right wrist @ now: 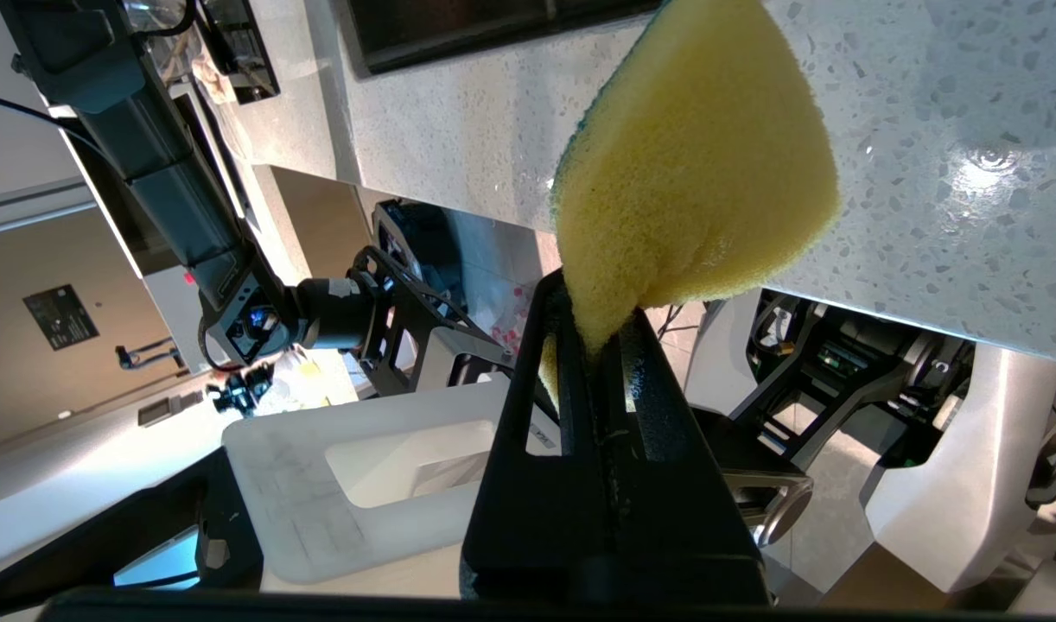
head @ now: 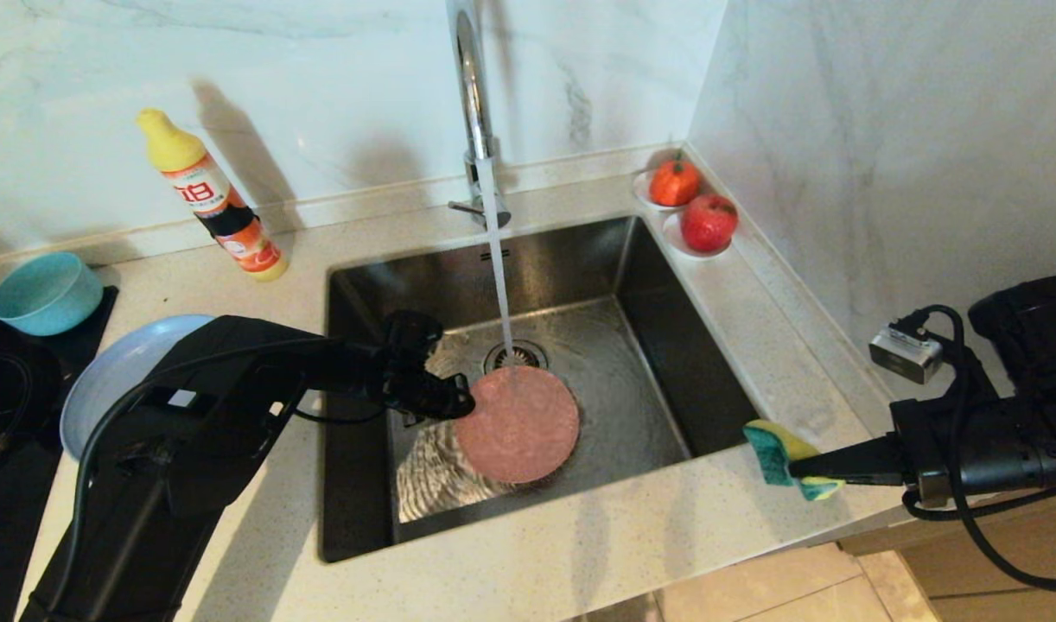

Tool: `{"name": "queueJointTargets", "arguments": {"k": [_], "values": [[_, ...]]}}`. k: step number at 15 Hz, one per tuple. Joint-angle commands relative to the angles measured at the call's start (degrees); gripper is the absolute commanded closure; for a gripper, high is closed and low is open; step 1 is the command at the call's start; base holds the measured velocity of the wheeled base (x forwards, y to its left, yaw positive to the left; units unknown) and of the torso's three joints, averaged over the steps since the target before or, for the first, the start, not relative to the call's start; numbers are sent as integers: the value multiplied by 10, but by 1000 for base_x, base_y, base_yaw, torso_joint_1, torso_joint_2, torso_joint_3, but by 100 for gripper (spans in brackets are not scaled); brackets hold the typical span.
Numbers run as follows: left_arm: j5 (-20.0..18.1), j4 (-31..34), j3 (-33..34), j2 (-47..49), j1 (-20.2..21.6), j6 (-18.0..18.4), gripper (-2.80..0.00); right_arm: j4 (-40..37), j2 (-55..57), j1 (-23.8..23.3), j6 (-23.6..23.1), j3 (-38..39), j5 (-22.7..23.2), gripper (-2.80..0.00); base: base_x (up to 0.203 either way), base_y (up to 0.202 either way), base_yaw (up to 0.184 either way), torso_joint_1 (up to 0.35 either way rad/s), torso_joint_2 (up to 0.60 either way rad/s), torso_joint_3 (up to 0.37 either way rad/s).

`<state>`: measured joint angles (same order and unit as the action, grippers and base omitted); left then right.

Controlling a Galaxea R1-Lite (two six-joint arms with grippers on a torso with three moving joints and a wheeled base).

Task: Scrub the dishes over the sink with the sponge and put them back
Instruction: Rinse the plate

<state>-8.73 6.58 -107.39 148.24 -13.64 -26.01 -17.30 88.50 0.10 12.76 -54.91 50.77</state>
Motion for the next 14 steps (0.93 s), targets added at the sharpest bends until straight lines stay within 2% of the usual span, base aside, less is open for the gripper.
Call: {"name": "queueJointTargets", "arguments": {"k": [1,14], "values": [[0,0,0,-1,0,-2,0,-1,-1,0,1,0,3,0,0,0,0,0,0,0],[0,3,8,-9,0,-8,0,-1,5,1,1,-2,4,0,0,0,0,0,0,0]]}}
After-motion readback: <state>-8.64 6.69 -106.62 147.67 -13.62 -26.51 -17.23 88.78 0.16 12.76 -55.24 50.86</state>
